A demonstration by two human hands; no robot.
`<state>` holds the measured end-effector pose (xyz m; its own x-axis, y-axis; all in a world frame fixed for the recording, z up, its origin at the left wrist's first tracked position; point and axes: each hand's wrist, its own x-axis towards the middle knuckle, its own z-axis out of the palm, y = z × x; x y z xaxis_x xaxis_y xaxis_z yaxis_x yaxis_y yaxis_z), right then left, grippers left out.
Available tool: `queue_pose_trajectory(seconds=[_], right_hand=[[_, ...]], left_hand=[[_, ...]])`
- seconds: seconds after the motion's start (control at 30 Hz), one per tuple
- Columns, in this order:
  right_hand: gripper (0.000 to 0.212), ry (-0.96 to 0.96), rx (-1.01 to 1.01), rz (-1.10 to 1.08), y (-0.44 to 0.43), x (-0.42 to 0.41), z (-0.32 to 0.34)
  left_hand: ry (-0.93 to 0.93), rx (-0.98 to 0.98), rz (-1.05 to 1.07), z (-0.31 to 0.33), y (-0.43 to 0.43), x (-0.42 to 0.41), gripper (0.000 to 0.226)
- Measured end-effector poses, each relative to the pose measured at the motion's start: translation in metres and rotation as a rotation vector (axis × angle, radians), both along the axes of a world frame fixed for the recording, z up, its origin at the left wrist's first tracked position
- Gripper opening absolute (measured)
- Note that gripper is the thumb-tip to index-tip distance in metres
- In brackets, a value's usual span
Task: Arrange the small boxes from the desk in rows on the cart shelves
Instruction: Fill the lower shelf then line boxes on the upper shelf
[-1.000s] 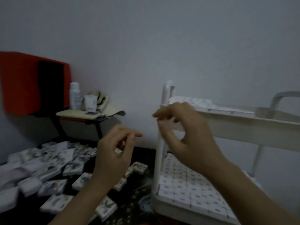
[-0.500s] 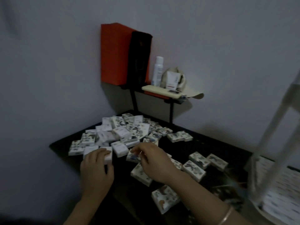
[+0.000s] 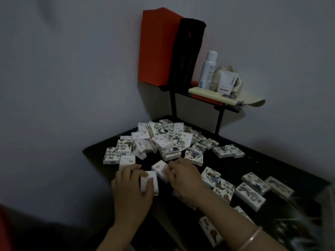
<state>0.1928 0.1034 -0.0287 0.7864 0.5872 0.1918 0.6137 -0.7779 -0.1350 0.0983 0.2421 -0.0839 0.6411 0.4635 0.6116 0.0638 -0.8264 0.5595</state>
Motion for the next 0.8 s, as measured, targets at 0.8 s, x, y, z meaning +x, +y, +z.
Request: queue_pose_trajectory(seconds=[0.8], right_hand=[[0.067,0.169,0.547,-0.015,-0.097,-0.050,0.107]], left_hand=[[-0.060,-0.521,-0.599,0.094,-0.052,-0.007,0.056]])
